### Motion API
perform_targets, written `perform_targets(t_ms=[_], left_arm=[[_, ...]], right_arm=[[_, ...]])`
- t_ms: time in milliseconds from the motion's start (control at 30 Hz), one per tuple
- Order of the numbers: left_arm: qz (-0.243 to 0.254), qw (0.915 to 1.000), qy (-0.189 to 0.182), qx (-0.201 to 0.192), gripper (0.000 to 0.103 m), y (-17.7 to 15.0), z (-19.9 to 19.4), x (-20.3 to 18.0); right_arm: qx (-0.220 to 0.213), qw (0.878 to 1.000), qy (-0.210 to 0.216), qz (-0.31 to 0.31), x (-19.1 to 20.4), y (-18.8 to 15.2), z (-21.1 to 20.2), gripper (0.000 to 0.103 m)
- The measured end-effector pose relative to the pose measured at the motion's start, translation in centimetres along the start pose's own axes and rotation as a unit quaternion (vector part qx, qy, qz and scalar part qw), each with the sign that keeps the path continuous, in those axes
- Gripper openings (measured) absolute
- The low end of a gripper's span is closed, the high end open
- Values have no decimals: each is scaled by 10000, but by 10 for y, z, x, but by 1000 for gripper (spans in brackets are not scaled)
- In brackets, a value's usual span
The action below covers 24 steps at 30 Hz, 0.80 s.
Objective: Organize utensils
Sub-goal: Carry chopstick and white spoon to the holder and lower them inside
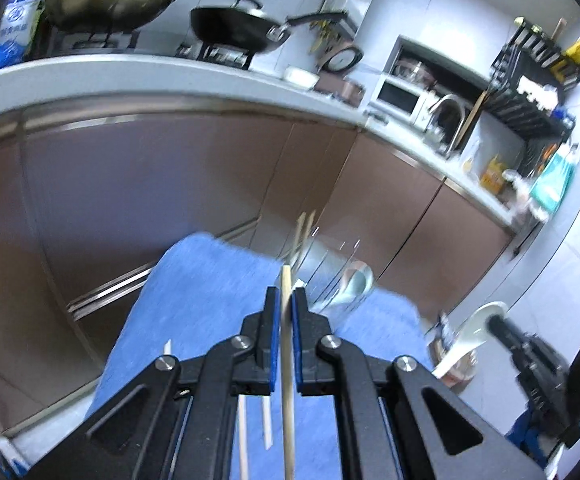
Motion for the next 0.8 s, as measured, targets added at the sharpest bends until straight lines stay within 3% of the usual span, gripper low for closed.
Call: perform_targets(t_ms=[333, 533, 800], left_arm=[[-178, 9942, -342, -1003, 5, 76, 51, -26], [-178, 9870, -39, -1594, 5, 102, 97, -35], [131, 9789, 682, -1922, 5, 80, 163, -44]], right_arm=[[-543, 9981, -211, -203, -4, 54, 61, 4], [-596, 9960, -515, -414, -12, 59, 115, 4], [-395, 9960, -658, -465, -24, 37, 177, 4]])
Point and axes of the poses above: each gripper's, at about its wrist camera, not at the fingertips, and z roughly the way its jaws point, x to its left, y to its top, the point moved 3 cm from there along z, roughly the way its jaws point, and after that the axes turned 7 degrees about z, right-handed, at the moved point
